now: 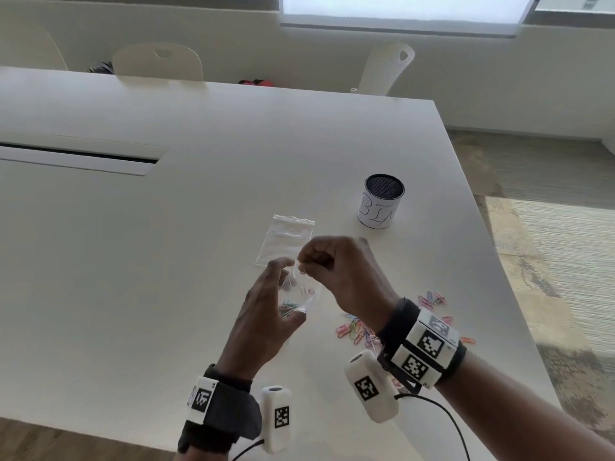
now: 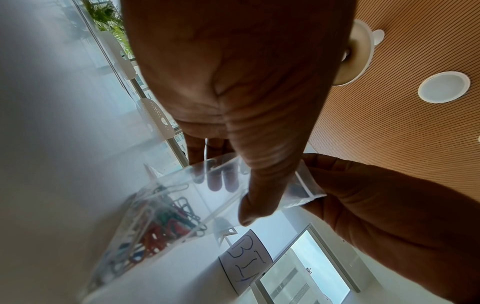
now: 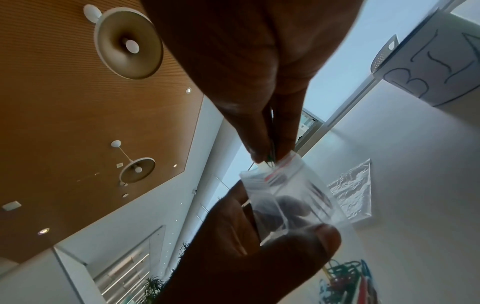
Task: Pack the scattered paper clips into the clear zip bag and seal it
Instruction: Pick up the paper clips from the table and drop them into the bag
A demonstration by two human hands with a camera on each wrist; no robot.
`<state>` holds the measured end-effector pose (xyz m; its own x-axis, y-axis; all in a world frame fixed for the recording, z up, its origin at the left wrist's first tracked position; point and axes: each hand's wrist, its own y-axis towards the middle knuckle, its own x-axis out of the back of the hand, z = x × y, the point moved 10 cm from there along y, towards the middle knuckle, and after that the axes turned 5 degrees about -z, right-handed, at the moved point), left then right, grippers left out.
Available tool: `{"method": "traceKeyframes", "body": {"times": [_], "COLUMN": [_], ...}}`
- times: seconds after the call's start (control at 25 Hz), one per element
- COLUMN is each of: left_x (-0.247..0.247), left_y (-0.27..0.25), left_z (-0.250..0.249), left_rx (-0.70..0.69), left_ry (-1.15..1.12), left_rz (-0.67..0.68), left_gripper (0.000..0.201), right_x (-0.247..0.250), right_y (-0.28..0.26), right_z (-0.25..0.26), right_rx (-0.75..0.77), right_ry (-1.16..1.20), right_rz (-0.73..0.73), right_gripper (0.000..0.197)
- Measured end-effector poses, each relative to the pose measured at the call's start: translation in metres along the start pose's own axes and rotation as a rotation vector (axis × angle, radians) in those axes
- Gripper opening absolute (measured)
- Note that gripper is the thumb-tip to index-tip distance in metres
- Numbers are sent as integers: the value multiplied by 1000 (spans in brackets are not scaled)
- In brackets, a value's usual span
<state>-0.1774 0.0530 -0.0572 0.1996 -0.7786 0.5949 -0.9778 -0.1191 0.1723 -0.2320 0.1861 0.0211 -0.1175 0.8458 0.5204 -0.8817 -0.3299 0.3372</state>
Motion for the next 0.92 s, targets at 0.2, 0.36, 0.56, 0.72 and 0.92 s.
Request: {"method": "traceKeyframes", "body": {"times": [0.2, 0.36, 0.56, 0.72, 0.92], "left_x": [-2, 0, 1, -1, -2], "left_y": [0, -1, -1, -1, 0], "left_z": [1, -1, 0, -1, -1], "left_rx": [-9, -11, -8, -7, 0], "left_ry": [5, -5, -15, -7, -7], "left_rz": [7, 4, 9, 15, 22], "left_gripper": [74, 72, 71, 72, 73], "right_x": [15, 38, 2, -13, -13], "right_y": [1, -8, -53, -73, -75], "right_z": [0, -33, -77, -91, -98], "right_rx": [-16, -91, -107, -38, -25], "right_ry": [21, -70, -347, -589, -525], "right_rz": [6, -32, 398, 454, 393], "right_gripper": [6, 4, 28, 51, 15]}}
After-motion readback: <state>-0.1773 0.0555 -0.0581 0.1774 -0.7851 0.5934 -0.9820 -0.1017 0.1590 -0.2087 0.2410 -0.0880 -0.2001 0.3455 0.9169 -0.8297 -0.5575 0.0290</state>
